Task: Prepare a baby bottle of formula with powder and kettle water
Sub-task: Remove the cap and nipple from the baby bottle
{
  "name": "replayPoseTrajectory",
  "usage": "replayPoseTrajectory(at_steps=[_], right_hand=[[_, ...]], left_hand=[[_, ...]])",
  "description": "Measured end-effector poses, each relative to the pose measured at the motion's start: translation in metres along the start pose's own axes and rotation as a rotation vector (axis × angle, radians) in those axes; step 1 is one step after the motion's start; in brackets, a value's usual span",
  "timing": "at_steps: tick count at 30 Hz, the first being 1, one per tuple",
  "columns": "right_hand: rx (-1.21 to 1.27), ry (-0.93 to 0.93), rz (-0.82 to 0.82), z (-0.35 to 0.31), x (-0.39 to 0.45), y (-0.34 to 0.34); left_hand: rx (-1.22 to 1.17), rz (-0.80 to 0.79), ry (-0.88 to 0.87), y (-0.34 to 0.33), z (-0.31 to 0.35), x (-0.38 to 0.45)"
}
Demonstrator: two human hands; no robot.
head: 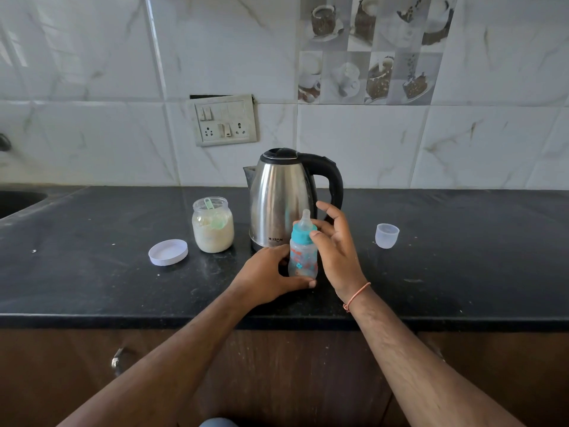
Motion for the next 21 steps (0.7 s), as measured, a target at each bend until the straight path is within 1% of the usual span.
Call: replayPoseTrajectory(at_steps=[1,5,7,11,16,21], right_hand=[[0.000,0.002,-0.006,-0.001,0.000,-0.001],[-0.147,0.050,0.024,-0.009,0.000,-0.003],[-0.124,0.045,0.020,-0.006,-0.001,-0.002],[0.007,-0.017,-0.012,0.002,0.001,-0.003],[-0.142,0.032,0.018,-0.005,0.000,-0.003],[0.024,-0.031,-0.014,0.002,0.000,-0.003]], left_hand=[[-0.001,0.001,0.001,0.000,0.000,0.000],[-0.007,-0.004,-0.009,0.000,0.000,0.000],[-0.002,-0.009,-0.008,-0.001,0.000,0.000],[0.008,-0.006,0.006,-0.001,-0.002,0.002],[0.012,-0.007,0.002,-0.001,-0.002,0.002],[0.014,-0.006,0.004,-0.001,-0.004,0.003]])
Point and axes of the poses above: each hand's wrist, its own x-axis towards the middle knuckle, its own y-axis out of the back of the hand, z = x × y, the point moved 7 cm from there along x, towards the middle knuckle, and after that the axes turned 11 degrees about -z, right-handed, at the moved point
